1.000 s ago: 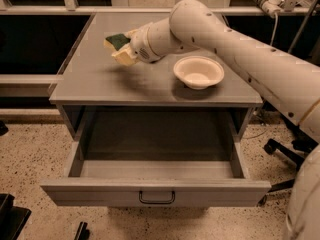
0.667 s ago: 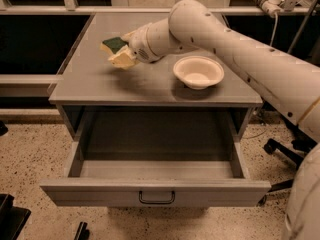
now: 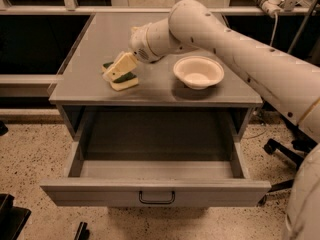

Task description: Pick sponge from top drawer and place on counter

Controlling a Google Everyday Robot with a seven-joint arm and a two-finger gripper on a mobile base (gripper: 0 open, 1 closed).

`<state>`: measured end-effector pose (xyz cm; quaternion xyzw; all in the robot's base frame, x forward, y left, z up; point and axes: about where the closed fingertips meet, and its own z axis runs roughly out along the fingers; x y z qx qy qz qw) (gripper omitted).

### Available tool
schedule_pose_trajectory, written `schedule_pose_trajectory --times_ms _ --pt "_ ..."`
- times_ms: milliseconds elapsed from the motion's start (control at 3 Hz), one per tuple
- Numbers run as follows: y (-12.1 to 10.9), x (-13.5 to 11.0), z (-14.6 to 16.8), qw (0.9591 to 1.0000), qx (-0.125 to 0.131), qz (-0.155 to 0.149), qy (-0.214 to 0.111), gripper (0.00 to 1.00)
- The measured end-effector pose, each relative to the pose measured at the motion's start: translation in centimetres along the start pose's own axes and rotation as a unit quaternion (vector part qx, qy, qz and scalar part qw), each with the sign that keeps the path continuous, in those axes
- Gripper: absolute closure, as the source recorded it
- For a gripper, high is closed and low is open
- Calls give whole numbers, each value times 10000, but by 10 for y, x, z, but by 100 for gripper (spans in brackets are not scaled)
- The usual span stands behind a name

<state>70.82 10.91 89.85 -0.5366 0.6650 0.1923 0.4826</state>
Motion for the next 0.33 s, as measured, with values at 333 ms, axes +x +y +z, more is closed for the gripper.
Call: schedule_pose_trajectory --times_ms 333 --pt "0 0 0 10000 0 0 0 0"
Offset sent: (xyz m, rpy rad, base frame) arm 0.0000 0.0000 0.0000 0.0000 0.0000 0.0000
